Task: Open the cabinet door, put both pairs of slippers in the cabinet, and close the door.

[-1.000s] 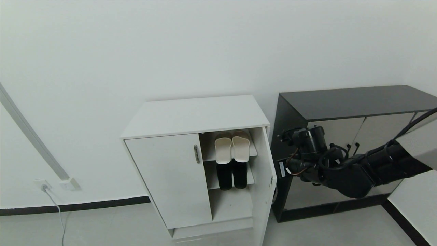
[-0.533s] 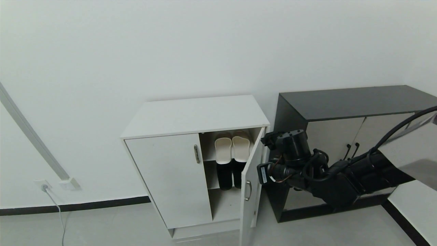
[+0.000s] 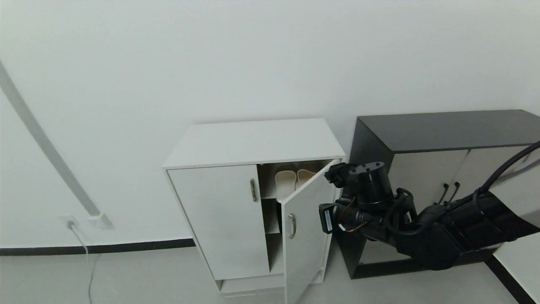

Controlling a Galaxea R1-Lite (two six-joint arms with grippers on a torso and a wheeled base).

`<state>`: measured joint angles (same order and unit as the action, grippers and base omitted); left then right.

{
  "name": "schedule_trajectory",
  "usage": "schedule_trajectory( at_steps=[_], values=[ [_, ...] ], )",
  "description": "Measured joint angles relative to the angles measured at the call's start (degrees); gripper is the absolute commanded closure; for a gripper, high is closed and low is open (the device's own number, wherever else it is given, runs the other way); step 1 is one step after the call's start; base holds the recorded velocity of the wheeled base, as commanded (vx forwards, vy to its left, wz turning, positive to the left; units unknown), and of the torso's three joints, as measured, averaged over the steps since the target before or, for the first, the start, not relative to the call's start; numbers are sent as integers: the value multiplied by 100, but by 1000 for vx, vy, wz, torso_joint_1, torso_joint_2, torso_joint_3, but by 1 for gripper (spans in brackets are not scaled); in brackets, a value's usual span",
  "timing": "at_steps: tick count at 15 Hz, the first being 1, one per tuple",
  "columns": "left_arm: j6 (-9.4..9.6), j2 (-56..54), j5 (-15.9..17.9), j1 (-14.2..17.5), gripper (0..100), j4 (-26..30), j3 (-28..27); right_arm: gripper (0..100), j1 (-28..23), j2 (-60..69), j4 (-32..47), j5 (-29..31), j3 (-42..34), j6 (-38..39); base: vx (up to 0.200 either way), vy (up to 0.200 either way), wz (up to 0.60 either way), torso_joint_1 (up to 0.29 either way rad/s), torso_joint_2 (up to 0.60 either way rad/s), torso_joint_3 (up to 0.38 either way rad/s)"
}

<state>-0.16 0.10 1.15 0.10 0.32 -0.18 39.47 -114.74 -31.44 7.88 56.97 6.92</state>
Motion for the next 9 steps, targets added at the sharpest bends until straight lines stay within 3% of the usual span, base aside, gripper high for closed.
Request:
schedule_trajectory(
  at_steps=[8,9],
  values=[
    [13,0,-2,-7,100,4,0,100,21,380,-313,13,-816,-127,0,0,0,0,0,0],
    [13,0,-2,0,100,1,0,100,16,416,-525,27,-1030,-154,200,0,0,2,2,7]
  ],
)
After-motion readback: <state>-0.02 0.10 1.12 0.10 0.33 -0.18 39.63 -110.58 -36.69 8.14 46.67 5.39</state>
